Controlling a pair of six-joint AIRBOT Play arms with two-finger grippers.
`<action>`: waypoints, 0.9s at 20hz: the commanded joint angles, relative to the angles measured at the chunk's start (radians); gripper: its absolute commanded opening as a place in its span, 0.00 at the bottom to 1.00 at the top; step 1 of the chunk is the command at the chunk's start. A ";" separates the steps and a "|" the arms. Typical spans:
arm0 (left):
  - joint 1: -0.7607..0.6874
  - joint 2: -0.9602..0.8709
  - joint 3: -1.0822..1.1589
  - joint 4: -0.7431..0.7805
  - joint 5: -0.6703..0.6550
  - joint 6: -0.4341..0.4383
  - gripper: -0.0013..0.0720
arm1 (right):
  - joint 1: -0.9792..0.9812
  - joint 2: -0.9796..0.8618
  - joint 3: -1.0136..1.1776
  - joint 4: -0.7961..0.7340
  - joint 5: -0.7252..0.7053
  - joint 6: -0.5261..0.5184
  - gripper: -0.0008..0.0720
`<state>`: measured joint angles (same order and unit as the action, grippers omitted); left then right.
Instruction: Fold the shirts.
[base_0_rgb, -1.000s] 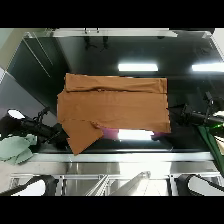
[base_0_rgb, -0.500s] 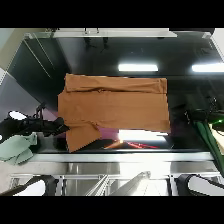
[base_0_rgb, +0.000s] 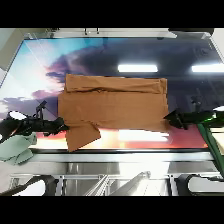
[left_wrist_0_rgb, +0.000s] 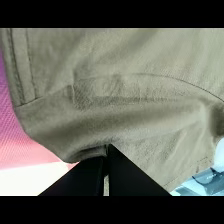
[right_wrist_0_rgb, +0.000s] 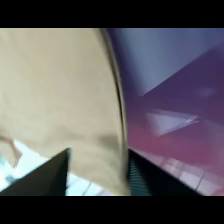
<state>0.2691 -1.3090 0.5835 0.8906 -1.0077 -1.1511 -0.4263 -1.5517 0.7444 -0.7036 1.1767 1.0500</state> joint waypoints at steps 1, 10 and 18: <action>-0.001 0.000 0.002 -0.003 -0.042 0.002 0.05 | 0.088 -0.048 -0.002 0.077 0.006 -0.098 0.42; 0.000 0.001 0.179 -0.013 -0.251 -0.001 0.05 | 0.029 -0.020 -0.002 0.159 0.227 -0.192 0.05; -0.026 -0.056 0.534 -0.290 -0.190 0.063 0.05 | 0.060 -0.036 0.294 0.279 0.181 -0.143 0.05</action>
<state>0.2607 -1.3289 0.9852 0.6666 -1.2324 -1.1049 -0.3836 -1.5726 0.9024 -0.4660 1.3861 0.8688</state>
